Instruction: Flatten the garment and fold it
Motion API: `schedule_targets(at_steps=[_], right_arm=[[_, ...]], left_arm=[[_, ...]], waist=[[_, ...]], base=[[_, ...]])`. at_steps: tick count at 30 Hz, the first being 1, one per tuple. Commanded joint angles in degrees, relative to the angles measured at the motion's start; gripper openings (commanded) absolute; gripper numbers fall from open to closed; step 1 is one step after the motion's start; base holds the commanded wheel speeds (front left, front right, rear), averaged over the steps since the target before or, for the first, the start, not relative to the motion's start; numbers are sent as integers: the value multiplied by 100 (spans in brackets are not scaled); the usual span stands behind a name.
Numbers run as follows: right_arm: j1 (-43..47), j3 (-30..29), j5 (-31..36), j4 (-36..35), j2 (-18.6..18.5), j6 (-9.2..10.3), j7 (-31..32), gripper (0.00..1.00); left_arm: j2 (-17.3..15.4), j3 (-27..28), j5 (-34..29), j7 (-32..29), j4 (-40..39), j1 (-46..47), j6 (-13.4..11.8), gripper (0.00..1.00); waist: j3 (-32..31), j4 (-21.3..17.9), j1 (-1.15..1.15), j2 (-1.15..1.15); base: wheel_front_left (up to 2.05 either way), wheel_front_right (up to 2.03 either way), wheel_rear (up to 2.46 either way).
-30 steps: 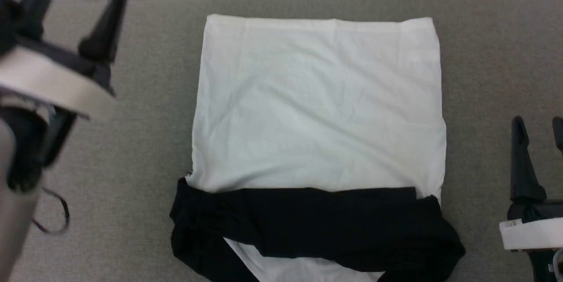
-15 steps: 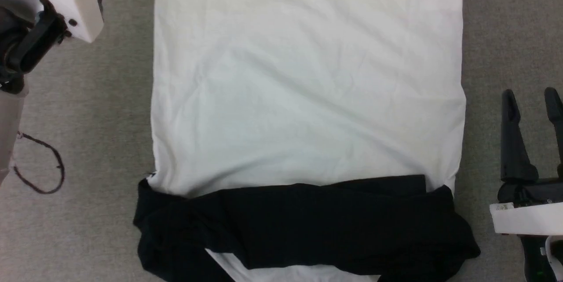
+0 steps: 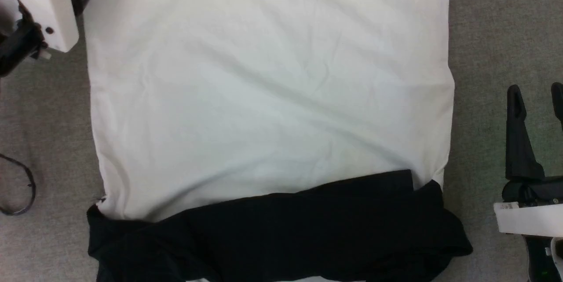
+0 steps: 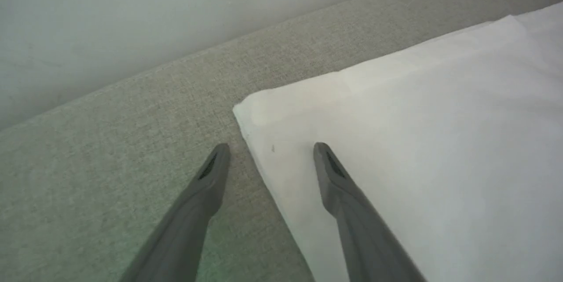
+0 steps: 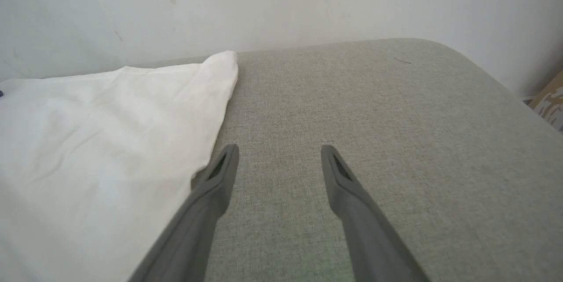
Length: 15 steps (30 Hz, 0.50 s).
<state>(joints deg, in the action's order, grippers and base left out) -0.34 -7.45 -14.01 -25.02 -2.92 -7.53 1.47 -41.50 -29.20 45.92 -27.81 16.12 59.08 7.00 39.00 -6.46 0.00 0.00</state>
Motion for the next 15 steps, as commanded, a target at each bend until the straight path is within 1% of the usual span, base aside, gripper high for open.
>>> schedule_targets(at_steps=[1, 3, 5, 7, 10, 13, 15], right_arm=[[-62, -5, -3, -47, 4, 4, -9, 100], [-72, -17, -2, -69, 4, 4, -5, 100], [-77, -30, -1, -77, 4, 4, 1, 100], [-85, -38, 22, -86, 4, 4, 23, 100], [-174, 85, 133, -202, 4, 4, 97, 100], [-488, 314, 353, -545, 4, 4, 294, 100], [-907, 580, 652, -883, 3, 4, 556, 100]], left_arm=[[-57, 2, 10, -19, 88, -31, -28, 100], [-70, 8, 11, -53, 191, -59, -111, 100], [-60, -26, 53, -104, 238, -107, -110, 0], [-29, -30, 157, -132, 242, -150, -92, 0], [74, 52, 305, 3, 240, -199, -99, 0], [159, 117, 368, 204, 250, -282, -123, 0], [206, 123, 370, 334, 260, -347, -124, 0]], waist=[[122, -110, 0, 0], [168, -117, 0, 0], [187, -115, 0, 0], [193, -91, 0, 0], [134, -18, 0, 0], [-8, 60, 0, 0], [-129, 121, 0, 0]], base=[[0, 0, 0], [0, 0, 0], [0, 0, 0], [0, 0, 0], [0, 0, 0], [0, 0, 0], [0, 0, 0]])
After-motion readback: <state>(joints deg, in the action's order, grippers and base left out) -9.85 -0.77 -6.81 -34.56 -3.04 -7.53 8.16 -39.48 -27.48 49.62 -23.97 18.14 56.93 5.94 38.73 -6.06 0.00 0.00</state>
